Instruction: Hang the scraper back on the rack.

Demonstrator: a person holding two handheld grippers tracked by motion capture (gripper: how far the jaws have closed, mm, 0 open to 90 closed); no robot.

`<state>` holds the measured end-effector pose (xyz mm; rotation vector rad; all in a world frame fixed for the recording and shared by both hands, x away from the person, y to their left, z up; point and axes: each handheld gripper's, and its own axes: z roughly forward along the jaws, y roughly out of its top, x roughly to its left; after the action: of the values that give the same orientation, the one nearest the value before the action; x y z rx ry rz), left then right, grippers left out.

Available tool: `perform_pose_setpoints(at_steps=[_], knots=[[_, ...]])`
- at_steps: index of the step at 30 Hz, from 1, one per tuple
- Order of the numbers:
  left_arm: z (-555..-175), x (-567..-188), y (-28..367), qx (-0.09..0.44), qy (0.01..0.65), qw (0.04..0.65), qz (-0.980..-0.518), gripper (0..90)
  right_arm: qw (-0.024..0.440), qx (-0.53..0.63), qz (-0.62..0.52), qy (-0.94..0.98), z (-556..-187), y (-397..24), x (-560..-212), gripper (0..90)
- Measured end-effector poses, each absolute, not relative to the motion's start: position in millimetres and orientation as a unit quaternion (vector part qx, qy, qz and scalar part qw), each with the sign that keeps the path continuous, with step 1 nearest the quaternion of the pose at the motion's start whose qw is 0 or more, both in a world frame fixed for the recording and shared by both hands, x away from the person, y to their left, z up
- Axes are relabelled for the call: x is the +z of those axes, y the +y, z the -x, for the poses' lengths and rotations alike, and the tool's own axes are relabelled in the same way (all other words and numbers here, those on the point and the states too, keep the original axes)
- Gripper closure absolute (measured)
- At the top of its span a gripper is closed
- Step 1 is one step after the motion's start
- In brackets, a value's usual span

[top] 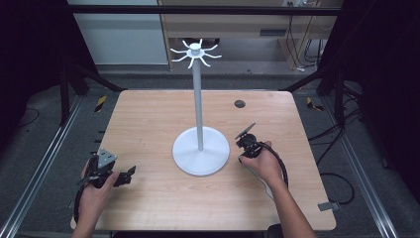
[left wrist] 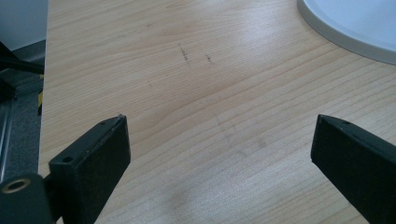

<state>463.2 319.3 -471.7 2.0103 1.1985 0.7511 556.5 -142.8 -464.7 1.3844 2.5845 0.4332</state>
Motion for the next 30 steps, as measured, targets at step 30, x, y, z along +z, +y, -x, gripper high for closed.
perform_pose_setpoints(at_steps=[30], knots=[[-463.5,-473.7,314.5,0.282,0.448,0.328,-0.783,4.6,0.099,0.163,-0.454,0.870,-553.2,-148.1,-450.2,74.5]])
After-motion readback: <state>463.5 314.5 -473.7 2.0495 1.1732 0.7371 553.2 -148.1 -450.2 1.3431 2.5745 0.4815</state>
